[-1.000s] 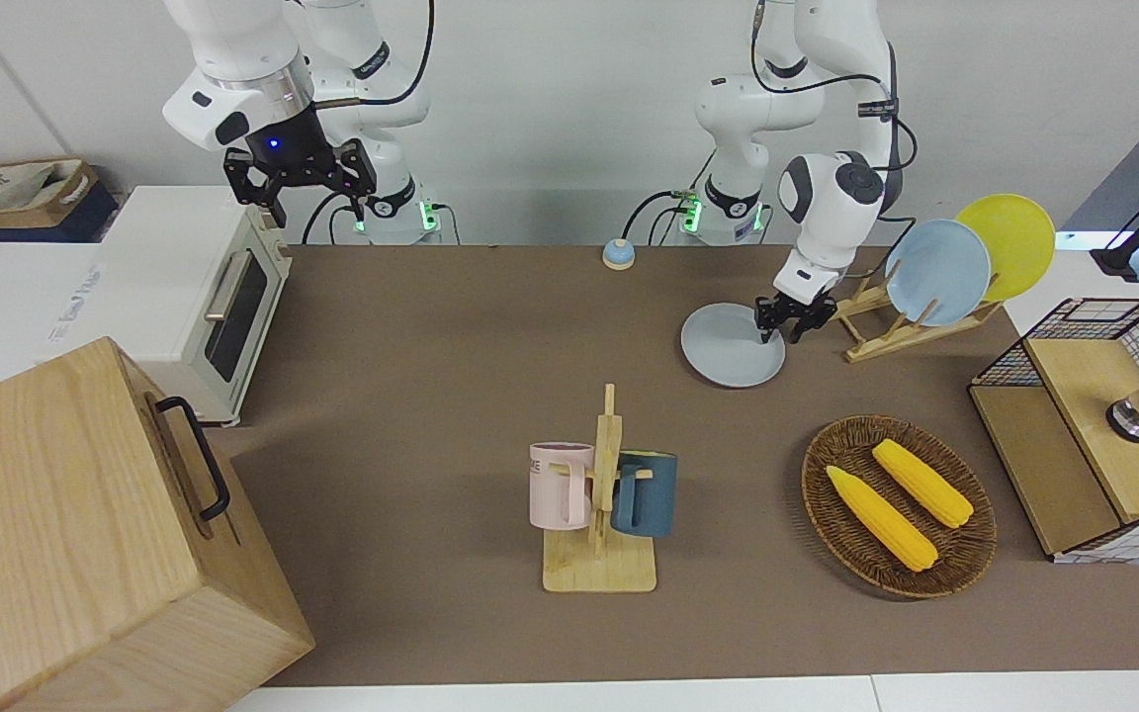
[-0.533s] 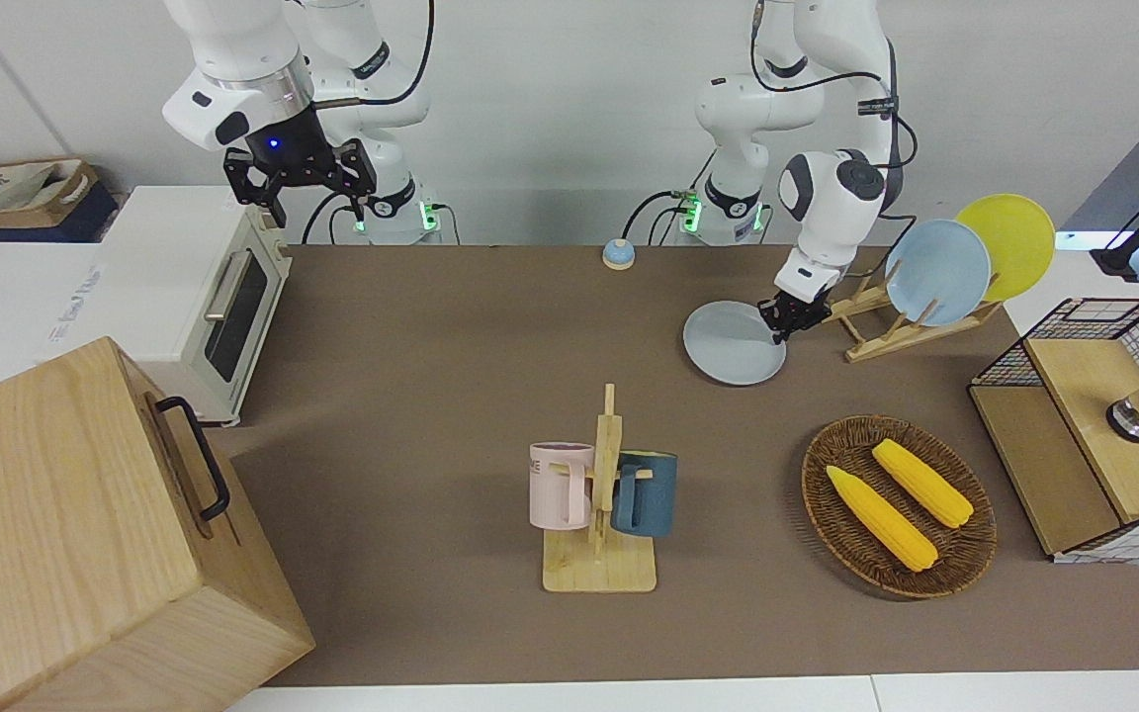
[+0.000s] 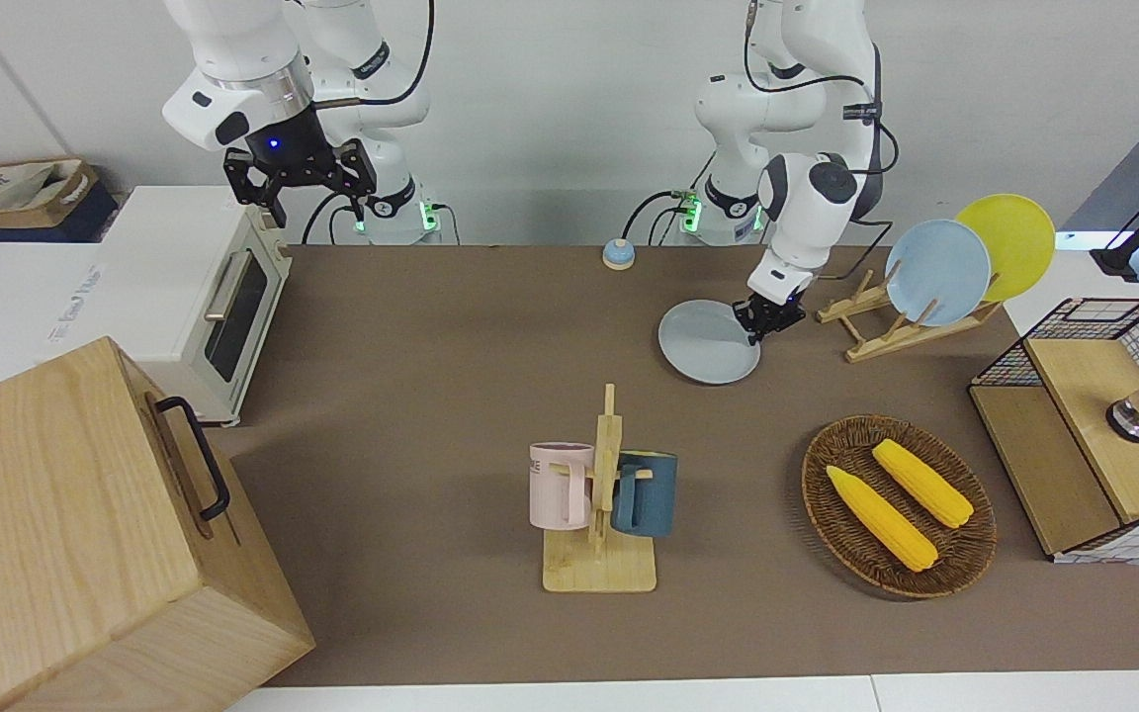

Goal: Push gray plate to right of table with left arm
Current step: 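Push the gray plate with the left gripper across the table toward the toaster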

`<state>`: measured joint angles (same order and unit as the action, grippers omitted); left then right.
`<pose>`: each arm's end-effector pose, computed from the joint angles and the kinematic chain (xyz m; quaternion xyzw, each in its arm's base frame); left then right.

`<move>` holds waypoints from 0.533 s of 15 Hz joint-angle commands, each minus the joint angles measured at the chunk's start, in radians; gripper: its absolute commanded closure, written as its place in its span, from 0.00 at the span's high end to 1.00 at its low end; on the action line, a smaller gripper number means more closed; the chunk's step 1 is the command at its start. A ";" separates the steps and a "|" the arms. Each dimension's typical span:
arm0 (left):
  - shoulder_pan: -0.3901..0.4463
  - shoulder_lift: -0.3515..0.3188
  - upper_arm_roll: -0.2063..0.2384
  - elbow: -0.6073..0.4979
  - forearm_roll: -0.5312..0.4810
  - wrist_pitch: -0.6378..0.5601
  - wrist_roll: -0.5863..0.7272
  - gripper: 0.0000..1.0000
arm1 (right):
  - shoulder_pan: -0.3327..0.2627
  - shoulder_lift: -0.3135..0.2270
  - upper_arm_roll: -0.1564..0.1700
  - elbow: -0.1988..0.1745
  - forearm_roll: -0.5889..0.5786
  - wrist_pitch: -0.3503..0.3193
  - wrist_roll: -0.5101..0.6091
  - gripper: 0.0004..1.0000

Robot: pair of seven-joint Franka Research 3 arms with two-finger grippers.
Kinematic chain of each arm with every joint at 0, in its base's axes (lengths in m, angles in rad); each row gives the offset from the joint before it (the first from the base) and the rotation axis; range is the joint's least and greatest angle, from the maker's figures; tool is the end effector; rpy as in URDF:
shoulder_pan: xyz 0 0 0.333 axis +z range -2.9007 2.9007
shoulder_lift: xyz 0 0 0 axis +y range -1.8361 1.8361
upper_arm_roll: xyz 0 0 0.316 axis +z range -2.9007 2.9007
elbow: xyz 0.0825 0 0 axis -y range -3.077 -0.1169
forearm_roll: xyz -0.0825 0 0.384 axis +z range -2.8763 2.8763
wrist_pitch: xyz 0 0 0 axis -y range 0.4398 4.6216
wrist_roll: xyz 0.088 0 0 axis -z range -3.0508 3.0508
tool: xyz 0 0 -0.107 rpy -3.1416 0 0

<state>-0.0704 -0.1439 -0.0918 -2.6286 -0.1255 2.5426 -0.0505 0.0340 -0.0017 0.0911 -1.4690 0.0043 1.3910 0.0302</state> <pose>0.4248 -0.0671 0.3018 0.9991 -0.0047 0.0256 0.0332 0.5307 0.0673 0.6575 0.9981 0.0477 -0.0382 0.0009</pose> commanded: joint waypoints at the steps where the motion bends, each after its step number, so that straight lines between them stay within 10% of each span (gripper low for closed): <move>1: -0.164 0.145 -0.003 0.079 -0.020 0.035 -0.176 0.00 | -0.011 -0.008 0.006 0.001 0.008 -0.012 -0.003 0.98; 8: -0.379 0.331 -0.015 0.291 -0.020 0.033 -0.472 0.00 | -0.011 -0.008 0.004 0.001 0.008 -0.012 -0.003 0.98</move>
<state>-0.3562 0.0191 -0.0988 -2.4451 -0.1276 2.5437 -0.4036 0.0340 -0.0017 0.0911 -1.4690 0.0043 1.3910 0.0302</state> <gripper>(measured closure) 0.969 0.013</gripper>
